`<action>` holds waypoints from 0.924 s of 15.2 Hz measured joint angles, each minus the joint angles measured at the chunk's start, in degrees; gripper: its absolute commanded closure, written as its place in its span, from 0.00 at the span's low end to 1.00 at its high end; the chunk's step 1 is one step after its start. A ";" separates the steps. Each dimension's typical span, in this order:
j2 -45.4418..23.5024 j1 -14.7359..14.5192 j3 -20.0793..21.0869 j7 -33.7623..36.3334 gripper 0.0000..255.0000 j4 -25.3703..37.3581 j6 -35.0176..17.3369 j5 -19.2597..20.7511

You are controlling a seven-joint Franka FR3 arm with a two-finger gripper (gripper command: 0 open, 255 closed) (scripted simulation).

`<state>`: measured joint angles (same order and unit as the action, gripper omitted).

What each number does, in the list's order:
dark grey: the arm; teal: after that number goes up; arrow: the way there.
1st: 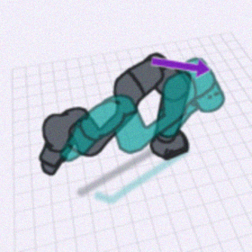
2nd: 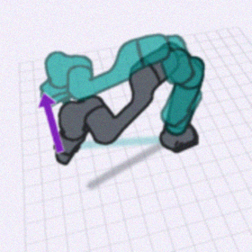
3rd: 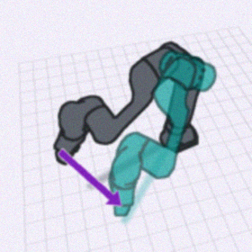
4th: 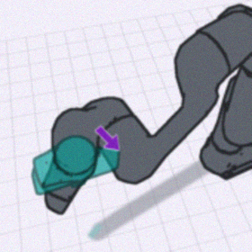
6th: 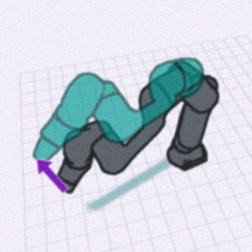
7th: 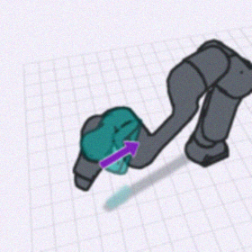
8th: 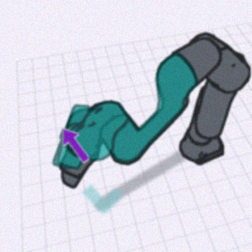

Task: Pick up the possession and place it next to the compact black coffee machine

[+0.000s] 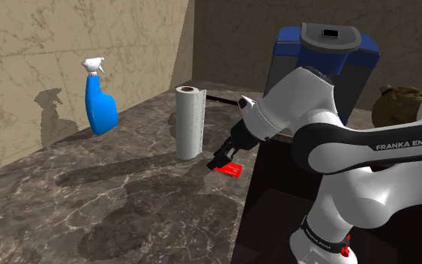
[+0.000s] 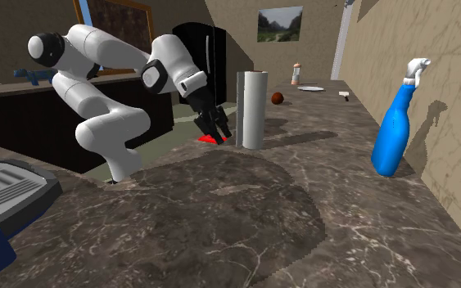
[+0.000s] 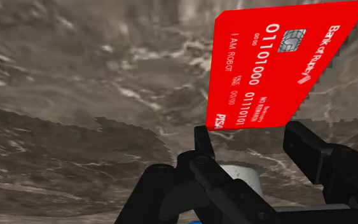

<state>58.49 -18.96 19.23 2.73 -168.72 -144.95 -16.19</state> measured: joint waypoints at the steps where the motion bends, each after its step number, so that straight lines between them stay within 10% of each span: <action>1: -0.15 0.04 0.01 -0.01 1.00 0.09 -0.02 0.01; 14: 1.53 1.01 -1.37 -0.22 1.00 4.21 6.39 1.35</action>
<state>60.02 -17.95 17.86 2.51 -164.51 -138.57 -14.84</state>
